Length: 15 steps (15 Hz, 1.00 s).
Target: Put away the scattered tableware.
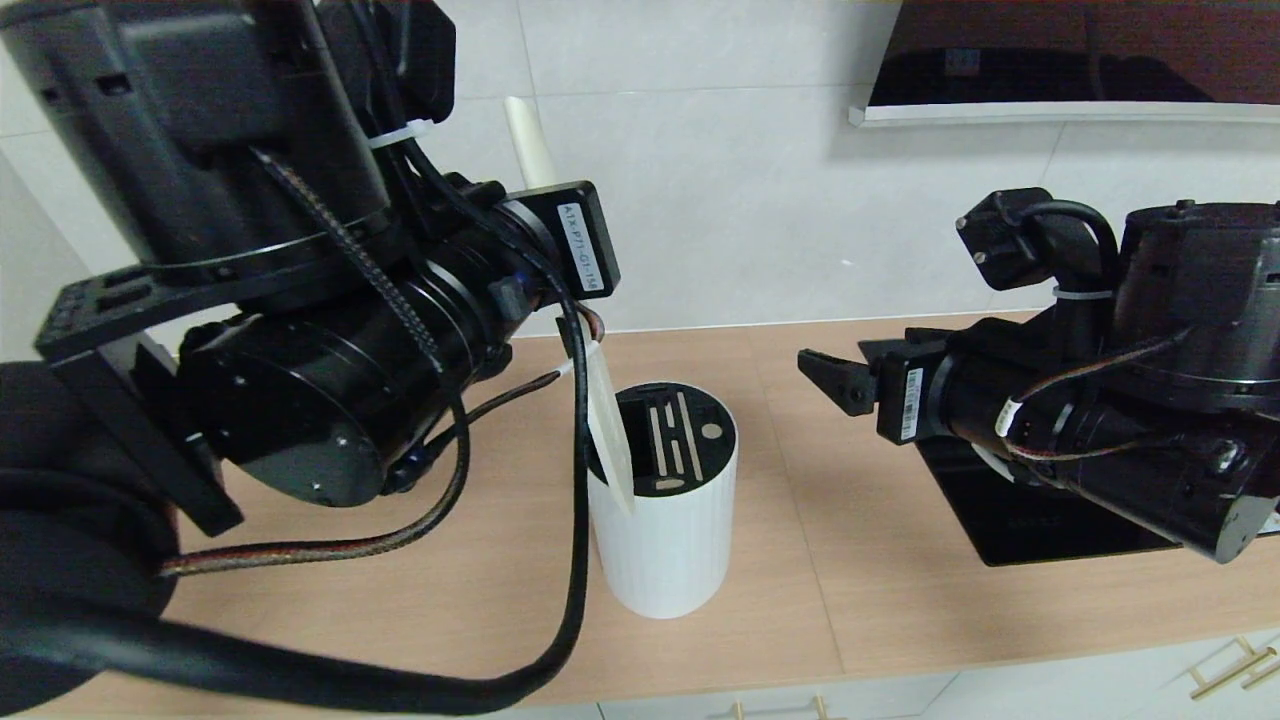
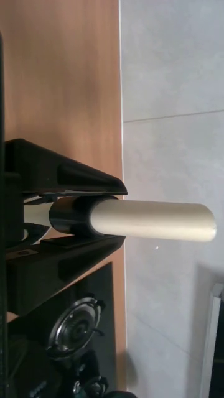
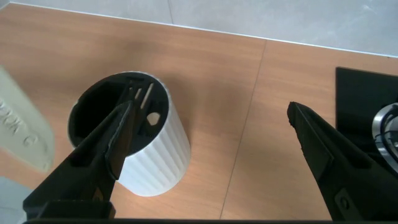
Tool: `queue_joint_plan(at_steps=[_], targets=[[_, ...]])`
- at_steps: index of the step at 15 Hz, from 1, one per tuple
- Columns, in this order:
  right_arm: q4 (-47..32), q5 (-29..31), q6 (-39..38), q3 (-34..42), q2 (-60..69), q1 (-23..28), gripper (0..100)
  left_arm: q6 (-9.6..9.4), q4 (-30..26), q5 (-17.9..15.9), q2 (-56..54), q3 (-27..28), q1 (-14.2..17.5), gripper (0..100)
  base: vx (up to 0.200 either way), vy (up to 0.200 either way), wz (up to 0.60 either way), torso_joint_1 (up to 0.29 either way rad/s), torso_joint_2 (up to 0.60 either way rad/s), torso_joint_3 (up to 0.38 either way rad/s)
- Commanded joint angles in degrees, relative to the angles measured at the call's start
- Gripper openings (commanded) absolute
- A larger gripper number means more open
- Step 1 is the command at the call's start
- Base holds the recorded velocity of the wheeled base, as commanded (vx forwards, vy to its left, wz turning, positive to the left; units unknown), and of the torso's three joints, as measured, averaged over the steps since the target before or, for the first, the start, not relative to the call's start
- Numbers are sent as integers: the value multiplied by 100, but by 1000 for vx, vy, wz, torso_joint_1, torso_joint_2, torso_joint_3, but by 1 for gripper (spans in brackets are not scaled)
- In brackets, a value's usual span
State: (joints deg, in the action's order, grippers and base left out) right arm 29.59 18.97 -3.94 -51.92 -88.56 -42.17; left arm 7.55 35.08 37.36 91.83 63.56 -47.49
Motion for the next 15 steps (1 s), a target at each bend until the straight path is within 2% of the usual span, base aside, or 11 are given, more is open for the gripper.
queue_joint_plan(at_steps=[1, 7, 8, 10, 15], targets=[[3, 2, -2, -2, -29, -2, 100, -8, 16, 8, -51, 16, 21, 0, 0, 0, 0, 0, 0, 0], [3, 2, -2, -2, -20, -2, 100, -95, 60, 8, 467, 244, 144, 0, 0, 0, 0, 0, 0, 0], [3, 2, -2, -2, -20, -2, 100, -183, 262, 8, 555, 236, 302, 0, 0, 0, 0, 0, 0, 0], [3, 2, -2, 6, -20, -2, 100, -262, 473, 8, 643, 218, 390, 0, 0, 0, 0, 0, 0, 0], [3, 2, -2, 24, -12, -2, 100, -262, 499, 17, 810, 209, 381, 0, 0, 0, 0, 0, 0, 0]])
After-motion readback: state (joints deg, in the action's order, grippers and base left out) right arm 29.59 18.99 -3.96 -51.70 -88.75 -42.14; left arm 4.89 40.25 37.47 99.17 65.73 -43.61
